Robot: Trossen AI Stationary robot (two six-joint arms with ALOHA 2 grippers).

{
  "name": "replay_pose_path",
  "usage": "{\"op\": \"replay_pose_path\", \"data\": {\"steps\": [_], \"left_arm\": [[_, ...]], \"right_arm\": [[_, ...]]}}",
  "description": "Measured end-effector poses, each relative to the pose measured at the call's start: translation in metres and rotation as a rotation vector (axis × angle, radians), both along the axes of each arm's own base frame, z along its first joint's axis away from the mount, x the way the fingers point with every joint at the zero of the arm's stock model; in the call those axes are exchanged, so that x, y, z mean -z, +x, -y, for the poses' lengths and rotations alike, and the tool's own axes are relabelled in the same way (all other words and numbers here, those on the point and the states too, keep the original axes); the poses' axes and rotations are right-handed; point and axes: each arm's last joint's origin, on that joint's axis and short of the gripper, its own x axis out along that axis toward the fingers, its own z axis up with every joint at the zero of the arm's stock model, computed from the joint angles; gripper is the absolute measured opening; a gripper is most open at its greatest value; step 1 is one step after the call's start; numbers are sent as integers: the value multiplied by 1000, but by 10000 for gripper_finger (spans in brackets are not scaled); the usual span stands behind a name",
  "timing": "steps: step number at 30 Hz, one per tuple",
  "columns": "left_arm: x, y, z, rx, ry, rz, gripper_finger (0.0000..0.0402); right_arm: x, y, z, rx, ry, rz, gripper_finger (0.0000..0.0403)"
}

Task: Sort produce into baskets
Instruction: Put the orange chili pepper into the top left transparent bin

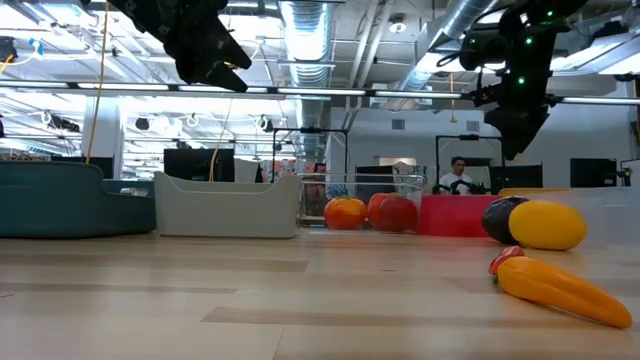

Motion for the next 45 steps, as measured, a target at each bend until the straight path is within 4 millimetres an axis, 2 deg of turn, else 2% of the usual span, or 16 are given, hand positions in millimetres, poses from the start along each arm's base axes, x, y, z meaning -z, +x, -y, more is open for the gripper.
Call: {"op": "replay_pose_path", "data": {"steps": [10, 18, 25, 35, 41, 45], "left_arm": [[0, 0, 1, 44, -12, -3, 364], [0, 0, 1, 43, -13, -3, 364], [0, 0, 1, 40, -18, -2, 364], [0, 0, 1, 31, -30, 1, 364], [0, 0, 1, 31, -30, 1, 364], [0, 0, 1, 31, -30, 1, 364]], "right_arm": [[-1, 7, -8, -82, 99, 80, 260], [-17, 32, -35, -209, 177, 231, 260], [-19, 57, -72, -378, 314, 381, 260], [-23, 79, -141, -727, 357, 472, 260], [-11, 87, -185, -949, 374, 511, 260], [10, 98, -214, -1058, 396, 503, 260]]}}
